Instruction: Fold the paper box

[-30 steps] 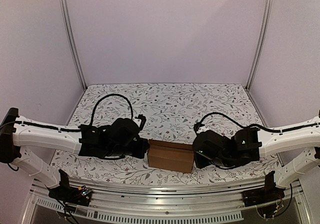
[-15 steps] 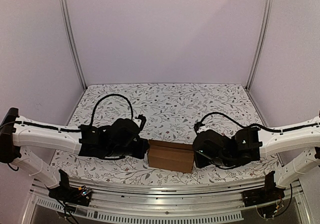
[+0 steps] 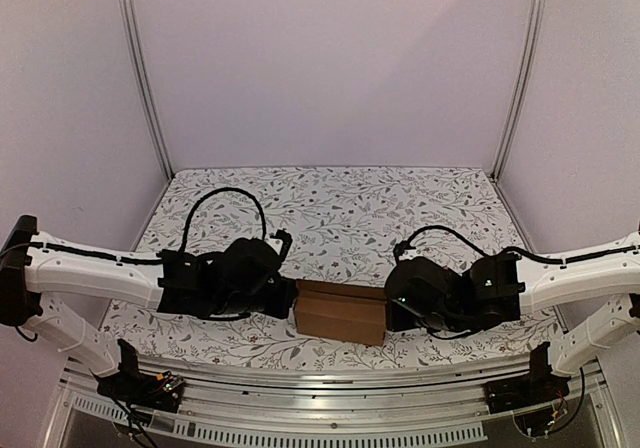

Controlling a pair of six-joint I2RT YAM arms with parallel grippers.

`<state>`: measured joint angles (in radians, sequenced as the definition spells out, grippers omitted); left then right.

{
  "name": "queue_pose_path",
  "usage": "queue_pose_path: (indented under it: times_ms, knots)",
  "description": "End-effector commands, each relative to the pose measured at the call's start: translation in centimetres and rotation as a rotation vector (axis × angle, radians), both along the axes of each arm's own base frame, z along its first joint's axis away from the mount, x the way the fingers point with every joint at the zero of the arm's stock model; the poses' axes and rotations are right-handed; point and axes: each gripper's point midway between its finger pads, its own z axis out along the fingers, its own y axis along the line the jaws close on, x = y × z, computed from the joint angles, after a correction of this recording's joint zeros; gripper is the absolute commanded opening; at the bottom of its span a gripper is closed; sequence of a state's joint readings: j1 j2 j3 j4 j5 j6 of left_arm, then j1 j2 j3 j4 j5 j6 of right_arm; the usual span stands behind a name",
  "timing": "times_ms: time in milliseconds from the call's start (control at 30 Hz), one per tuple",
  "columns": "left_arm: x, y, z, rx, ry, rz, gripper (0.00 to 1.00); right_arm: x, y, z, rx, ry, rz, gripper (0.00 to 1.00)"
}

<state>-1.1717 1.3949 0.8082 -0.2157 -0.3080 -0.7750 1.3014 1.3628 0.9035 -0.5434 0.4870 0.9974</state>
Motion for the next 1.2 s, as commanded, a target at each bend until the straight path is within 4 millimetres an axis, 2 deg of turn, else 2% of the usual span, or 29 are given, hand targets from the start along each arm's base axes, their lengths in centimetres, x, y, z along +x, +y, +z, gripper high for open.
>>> queue_pose_path:
  times_ms: [0,567,833,1167]
  knots:
    - [-2.5,1.8,-4.3,0.166,0.096,-0.049,0.0,-0.2,2.6,1.5,0.169,0.031,-0.025,0.0]
    - [-2.7,1.5,-4.4,0.177,0.08,-0.054,0.0,-0.2,3.1,1.3,0.286,0.097,-0.137,0.0]
    - [-2.7,1.5,-4.4,0.178,0.075,-0.053,0.0,-0.6,2.7,-1.1,0.22,0.109,-0.127,0.0]
    - [-3.4,1.5,-4.9,0.176,0.089,-0.048,0.0,-1.4,1.4,-3.1,0.094,0.023,-0.125,0.0]
